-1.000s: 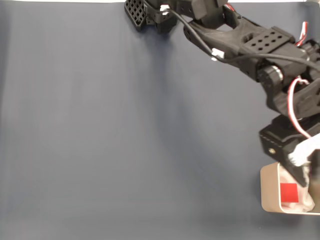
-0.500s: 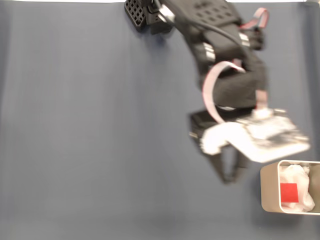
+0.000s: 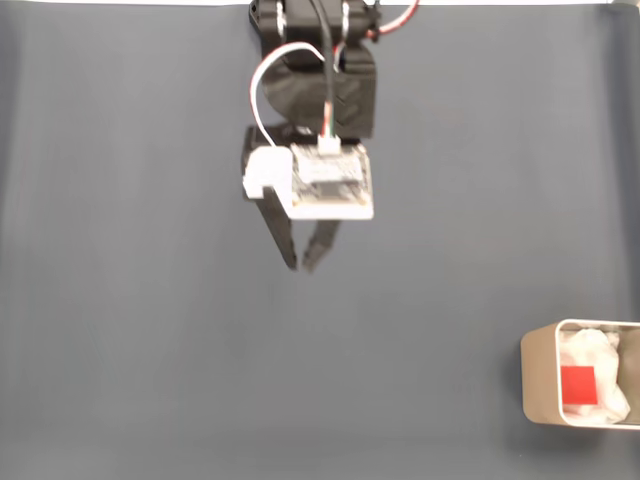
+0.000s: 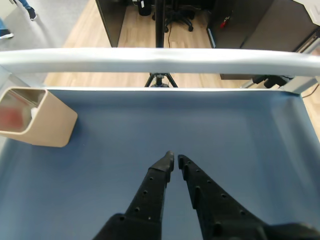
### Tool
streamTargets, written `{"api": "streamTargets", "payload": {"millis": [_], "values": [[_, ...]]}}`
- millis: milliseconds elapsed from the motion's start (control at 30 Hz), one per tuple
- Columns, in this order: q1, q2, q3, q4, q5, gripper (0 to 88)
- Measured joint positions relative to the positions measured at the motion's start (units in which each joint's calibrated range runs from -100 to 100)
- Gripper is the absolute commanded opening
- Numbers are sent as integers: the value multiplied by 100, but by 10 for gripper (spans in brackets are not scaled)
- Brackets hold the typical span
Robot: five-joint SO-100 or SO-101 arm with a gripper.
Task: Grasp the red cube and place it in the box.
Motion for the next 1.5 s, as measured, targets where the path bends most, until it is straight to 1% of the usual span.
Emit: {"api": "streamTargets", "payload": {"millis": [233,400,600,667,800,900,1167,1267,1400,1500], "values": [[74,-2076,2731,-485,10,0],[89,-3752,4539,-557,10,0],[82,-4802,5868,-541,10,0],[45,-4976,5976,-509,-15,0],[-178,-5245,6022,8,-68,0],[-319,-5575,6022,740,-156,0],[-326,-6140,6022,2546,-298,0],[-326,-6209,6022,2848,-322,0],[-326,-6253,6022,2936,-357,10],[-326,-6253,6022,2975,-230,10]]}}
